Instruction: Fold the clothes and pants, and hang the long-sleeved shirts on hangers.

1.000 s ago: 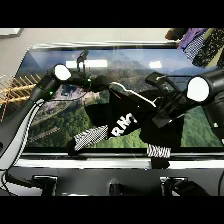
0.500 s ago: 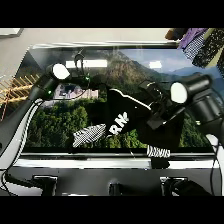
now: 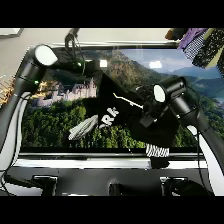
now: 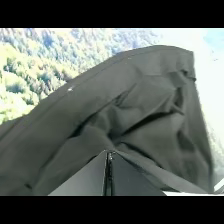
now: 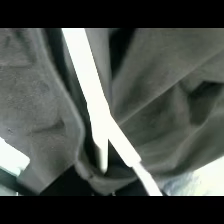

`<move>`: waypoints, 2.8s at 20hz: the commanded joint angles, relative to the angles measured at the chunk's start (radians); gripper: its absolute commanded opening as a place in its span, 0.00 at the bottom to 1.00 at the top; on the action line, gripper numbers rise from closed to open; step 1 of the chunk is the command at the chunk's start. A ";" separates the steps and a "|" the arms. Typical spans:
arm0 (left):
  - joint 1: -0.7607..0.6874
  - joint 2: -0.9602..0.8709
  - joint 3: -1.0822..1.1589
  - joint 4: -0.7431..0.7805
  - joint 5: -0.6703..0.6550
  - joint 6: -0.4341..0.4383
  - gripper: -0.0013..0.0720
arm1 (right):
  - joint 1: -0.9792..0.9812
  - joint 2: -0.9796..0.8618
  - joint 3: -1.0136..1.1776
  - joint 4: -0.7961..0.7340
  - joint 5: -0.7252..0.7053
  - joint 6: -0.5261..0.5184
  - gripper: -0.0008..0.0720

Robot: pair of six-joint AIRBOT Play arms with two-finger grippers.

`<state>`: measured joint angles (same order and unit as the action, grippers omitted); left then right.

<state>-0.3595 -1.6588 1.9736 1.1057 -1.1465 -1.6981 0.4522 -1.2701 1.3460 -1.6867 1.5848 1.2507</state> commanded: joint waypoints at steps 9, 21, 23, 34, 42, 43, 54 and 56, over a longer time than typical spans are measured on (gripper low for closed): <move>-0.176 0.470 -0.742 -0.091 0.219 -0.106 0.06 | 0.028 -0.018 0.127 0.284 -0.219 -0.066 0.05; 0.214 0.655 -0.690 -0.069 -0.008 0.307 0.87 | 0.027 -0.018 0.128 0.281 -0.282 -0.214 0.05; 0.281 0.655 -0.690 -0.034 -0.085 0.511 0.87 | 0.004 -0.018 0.128 0.352 -0.277 -0.385 0.05; 0.265 0.579 -0.917 -0.241 -0.058 1.168 0.86 | 0.007 -0.062 0.127 0.404 -0.252 -0.704 0.05; 0.224 0.495 -0.918 -0.325 -0.058 1.231 0.53 | 0.007 -0.062 0.127 0.443 -0.278 -0.720 0.05; 0.218 0.492 -0.918 -0.325 -0.058 1.231 0.17 | 0.007 -0.062 0.127 0.449 -0.278 -0.719 0.05; 0.227 0.549 -0.722 -0.369 -0.014 1.199 0.06 | -0.159 0.175 0.150 0.377 -0.290 -0.528 0.64; 0.227 0.586 -0.677 -0.369 -0.008 1.192 0.06 | -0.299 0.267 0.160 0.396 -0.281 -0.509 0.74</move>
<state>-0.1333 -1.1095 1.2324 0.7372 -1.1702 -0.4934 0.2947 -1.1130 1.4918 -1.2968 1.3037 0.6949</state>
